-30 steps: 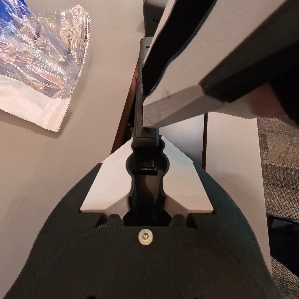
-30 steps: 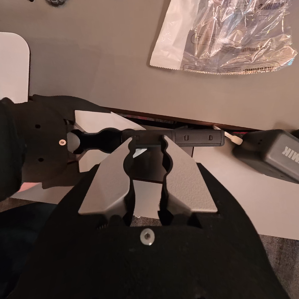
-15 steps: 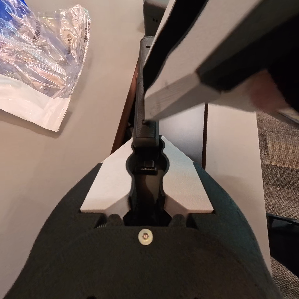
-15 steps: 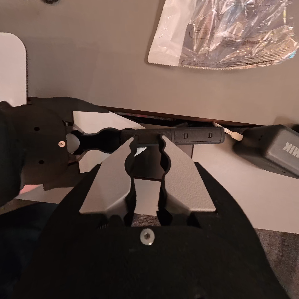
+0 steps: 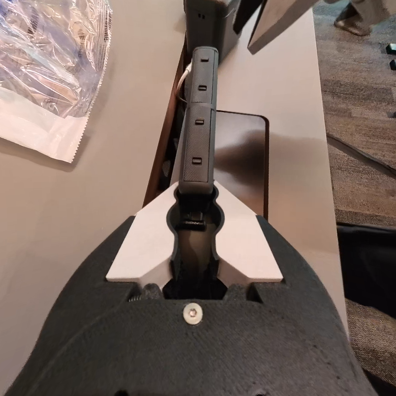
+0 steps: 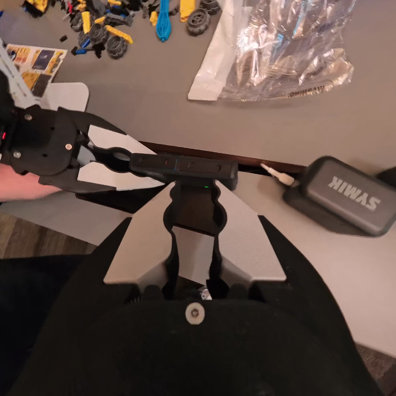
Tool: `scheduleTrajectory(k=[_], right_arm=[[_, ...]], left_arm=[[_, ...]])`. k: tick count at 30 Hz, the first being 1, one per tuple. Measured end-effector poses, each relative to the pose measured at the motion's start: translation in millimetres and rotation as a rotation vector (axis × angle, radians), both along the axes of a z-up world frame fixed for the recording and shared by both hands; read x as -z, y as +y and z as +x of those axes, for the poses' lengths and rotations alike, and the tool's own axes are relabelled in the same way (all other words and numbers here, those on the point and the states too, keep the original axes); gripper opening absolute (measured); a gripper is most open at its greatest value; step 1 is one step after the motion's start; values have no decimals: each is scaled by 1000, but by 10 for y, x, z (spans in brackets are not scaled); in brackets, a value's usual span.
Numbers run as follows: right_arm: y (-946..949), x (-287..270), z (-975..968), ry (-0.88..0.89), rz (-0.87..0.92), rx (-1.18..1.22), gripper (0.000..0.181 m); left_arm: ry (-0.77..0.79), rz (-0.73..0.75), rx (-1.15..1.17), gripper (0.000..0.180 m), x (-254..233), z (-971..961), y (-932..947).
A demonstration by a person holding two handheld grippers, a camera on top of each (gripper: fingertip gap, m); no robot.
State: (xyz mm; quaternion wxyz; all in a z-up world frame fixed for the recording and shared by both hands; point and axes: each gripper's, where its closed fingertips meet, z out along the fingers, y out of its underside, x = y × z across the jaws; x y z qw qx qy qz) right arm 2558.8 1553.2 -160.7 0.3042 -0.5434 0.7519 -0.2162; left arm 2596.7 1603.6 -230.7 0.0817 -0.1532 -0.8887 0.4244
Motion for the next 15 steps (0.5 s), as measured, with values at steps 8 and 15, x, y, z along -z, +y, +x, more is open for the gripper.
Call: scheduleTrajectory(k=[8,15], right_arm=[[102,-59,279,-59,-12,-524,32],[337,-142,378,-154,-100,-1117,32]], left_arm=[[39,-31,-114,36,-168,101,60],[31,-70,-275,49,-295,99,-10]])
